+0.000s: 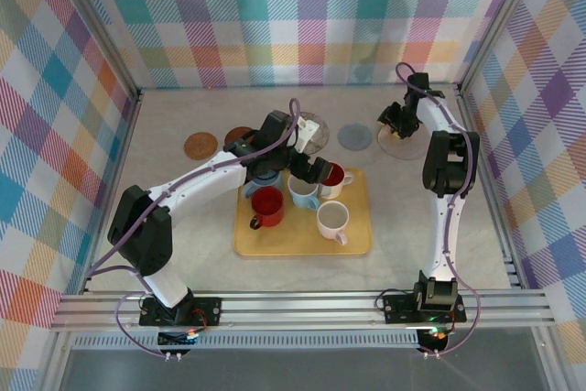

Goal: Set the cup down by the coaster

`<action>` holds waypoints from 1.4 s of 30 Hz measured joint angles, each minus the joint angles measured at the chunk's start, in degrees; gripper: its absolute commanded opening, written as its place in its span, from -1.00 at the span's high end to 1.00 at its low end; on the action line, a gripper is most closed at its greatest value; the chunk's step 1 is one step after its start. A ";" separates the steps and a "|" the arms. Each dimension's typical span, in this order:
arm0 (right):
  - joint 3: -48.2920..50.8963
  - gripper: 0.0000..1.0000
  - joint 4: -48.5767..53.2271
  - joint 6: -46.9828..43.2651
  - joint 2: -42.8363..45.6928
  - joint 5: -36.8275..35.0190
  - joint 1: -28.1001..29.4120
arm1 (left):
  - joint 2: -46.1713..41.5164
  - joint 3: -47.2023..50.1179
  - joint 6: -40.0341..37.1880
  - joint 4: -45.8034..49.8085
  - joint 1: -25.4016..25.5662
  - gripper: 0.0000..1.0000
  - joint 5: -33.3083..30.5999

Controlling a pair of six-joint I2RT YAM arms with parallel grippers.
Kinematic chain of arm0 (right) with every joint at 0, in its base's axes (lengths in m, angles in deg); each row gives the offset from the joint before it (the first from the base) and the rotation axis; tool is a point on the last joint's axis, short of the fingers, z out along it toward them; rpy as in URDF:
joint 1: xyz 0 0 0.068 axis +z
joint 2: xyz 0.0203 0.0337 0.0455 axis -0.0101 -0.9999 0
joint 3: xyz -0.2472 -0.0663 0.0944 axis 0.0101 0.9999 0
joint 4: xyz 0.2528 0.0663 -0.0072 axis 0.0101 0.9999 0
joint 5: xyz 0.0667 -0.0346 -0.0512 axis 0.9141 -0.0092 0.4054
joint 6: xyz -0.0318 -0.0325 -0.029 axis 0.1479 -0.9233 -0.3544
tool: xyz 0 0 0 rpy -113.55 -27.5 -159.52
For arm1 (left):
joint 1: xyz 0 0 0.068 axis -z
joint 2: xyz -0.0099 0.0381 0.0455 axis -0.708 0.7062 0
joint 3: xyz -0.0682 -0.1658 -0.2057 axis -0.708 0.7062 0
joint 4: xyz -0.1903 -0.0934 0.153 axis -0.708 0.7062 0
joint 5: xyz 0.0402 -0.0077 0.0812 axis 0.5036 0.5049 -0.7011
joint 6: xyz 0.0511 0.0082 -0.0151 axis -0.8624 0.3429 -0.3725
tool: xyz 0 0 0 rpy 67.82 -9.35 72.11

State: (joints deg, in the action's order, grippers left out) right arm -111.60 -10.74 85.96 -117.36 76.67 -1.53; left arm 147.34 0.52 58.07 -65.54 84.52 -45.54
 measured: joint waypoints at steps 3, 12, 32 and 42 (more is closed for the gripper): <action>-0.11 -0.21 -0.11 0.22 0.00 -0.24 0.00 | 0.00 0.00 0.00 0.00 0.00 -0.99 0.00; -0.42 -0.42 -0.33 0.17 0.00 -0.85 0.07 | 0.00 -0.66 0.00 0.11 -0.11 -0.99 0.02; 7.45 -0.98 -1.66 -7.45 10.40 0.24 0.74 | -0.72 -0.70 0.26 0.13 -0.20 -0.99 -0.48; 21.51 -0.97 -6.16 -14.78 28.89 1.36 4.72 | -7.54 -0.74 0.24 1.60 -0.20 -0.99 -4.83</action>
State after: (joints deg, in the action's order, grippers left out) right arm -90.09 -16.91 71.19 -88.46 78.02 3.19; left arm 139.80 -0.22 58.31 -63.94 84.32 -50.37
